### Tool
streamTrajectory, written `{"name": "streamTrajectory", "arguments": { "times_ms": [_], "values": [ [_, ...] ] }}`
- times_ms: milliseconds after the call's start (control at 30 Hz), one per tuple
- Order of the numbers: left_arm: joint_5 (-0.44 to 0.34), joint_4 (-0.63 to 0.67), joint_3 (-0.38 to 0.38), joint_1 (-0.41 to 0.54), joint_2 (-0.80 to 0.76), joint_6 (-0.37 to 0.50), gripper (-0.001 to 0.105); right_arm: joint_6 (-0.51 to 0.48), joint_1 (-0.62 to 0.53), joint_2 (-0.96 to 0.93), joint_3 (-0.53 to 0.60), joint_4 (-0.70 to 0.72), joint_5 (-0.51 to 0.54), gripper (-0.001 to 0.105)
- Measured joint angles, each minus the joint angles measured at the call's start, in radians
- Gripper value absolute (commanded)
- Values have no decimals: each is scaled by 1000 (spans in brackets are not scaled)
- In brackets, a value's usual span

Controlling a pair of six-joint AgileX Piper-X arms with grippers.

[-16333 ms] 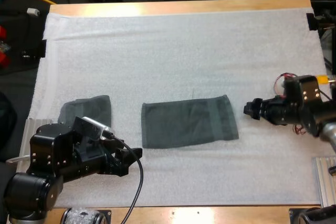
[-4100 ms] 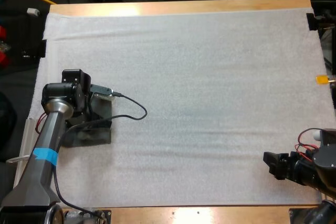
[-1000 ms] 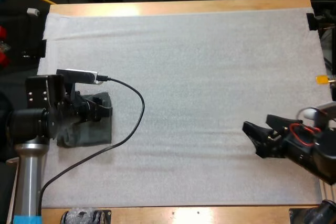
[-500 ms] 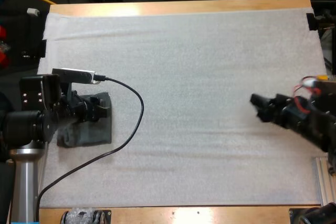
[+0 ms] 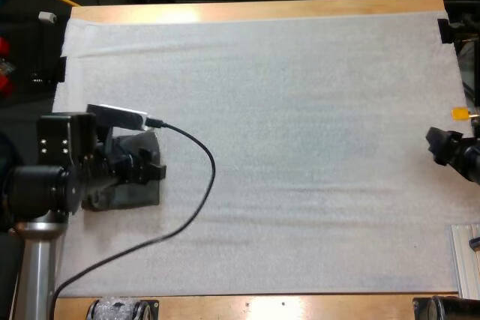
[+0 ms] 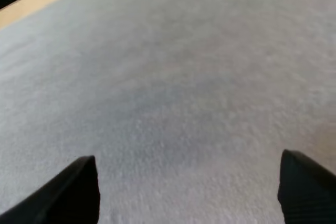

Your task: Pick towel from pile, fold and stack

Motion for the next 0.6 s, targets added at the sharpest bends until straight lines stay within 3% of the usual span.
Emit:
{"name": "streamTrajectory", "arguments": {
  "times_ms": [267, 600],
  "values": [
    [-7, 0, 0, -36, -84, 29, 59, -96, -5, -63, 0, 54, 0, 69],
    [-19, 0, 0, -36, -305, 49, 59, -164, -5, -258, 0, 73, 0, 69]
  ]
}}
